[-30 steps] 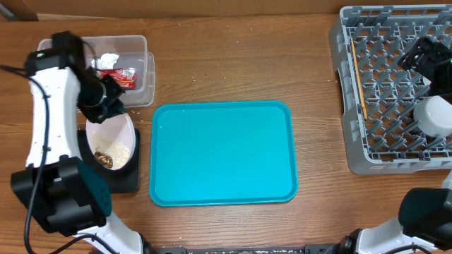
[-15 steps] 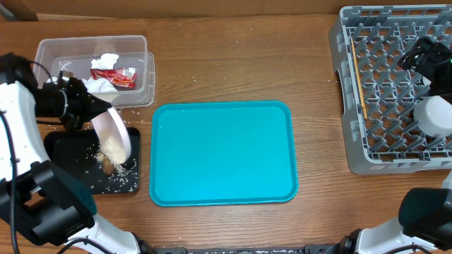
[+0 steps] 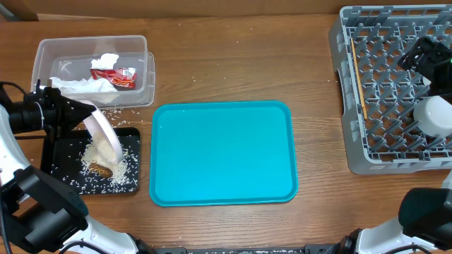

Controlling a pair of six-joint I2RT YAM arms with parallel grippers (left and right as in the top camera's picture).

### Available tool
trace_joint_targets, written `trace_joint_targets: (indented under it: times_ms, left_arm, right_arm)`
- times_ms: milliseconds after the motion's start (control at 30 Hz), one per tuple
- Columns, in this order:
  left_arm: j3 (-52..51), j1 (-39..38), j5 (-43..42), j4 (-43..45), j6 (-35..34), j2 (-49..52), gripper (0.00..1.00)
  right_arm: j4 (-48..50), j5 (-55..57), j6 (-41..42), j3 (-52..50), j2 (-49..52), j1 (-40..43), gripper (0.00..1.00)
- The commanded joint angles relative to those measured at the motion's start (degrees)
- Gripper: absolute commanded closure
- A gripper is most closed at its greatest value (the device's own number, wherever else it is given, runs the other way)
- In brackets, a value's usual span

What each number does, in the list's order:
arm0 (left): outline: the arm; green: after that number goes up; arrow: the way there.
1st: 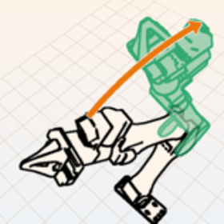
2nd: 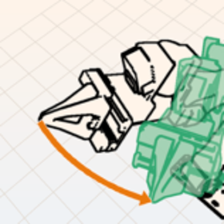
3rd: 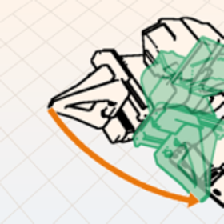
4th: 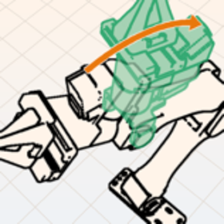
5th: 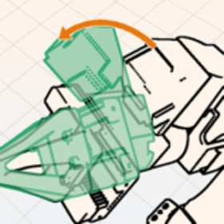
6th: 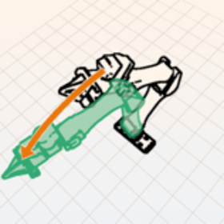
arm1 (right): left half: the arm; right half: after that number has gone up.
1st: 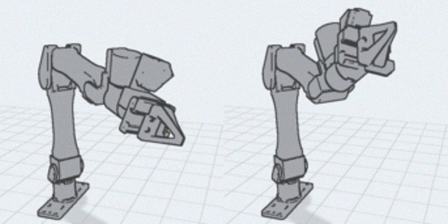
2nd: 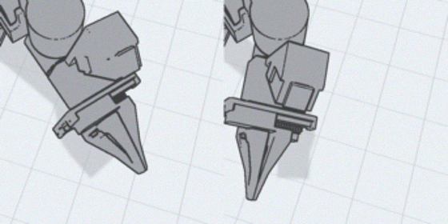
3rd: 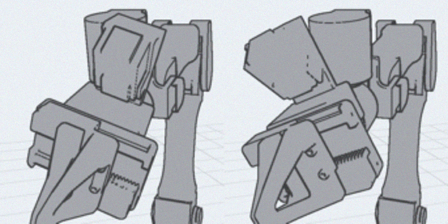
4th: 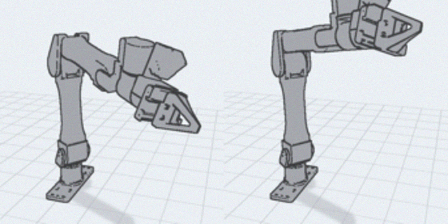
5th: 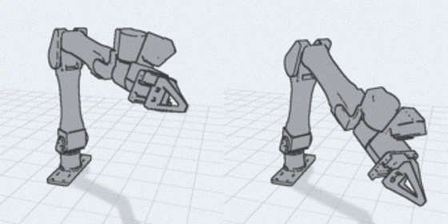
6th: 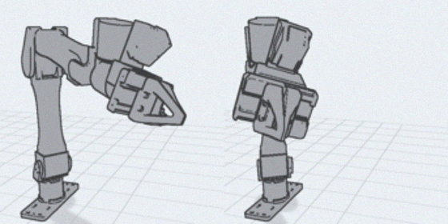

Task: Sort waste into correct bins and load items into the dishwasher
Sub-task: 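Tilt the plate with the left gripper to dump rice onto the black tray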

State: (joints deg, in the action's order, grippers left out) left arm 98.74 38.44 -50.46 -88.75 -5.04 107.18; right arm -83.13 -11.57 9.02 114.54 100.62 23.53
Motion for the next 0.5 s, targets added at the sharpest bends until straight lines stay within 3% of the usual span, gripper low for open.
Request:
trace_joint_targets:
  times_ms: [0, 100, 467]
  left_arm:
    - [1.2, 0.9, -5.3, -1.6, 4.5, -0.3, 0.96]
    - [1.2, 1.3, -9.0, -3.1, 6.8, -0.3, 0.96]
    - [1.0, 3.5, -10.6, -5.4, 10.4, -0.3, 0.96]
  right_arm:
    - [0.3, 0.2, 0.2, 0.6, -0.2, 0.0, 0.0]
    - [0.3, 0.2, 0.2, 0.6, -0.2, 0.0, 0.0]
    - [0.3, 0.2, 0.2, 0.6, -0.2, 0.0, 0.0]
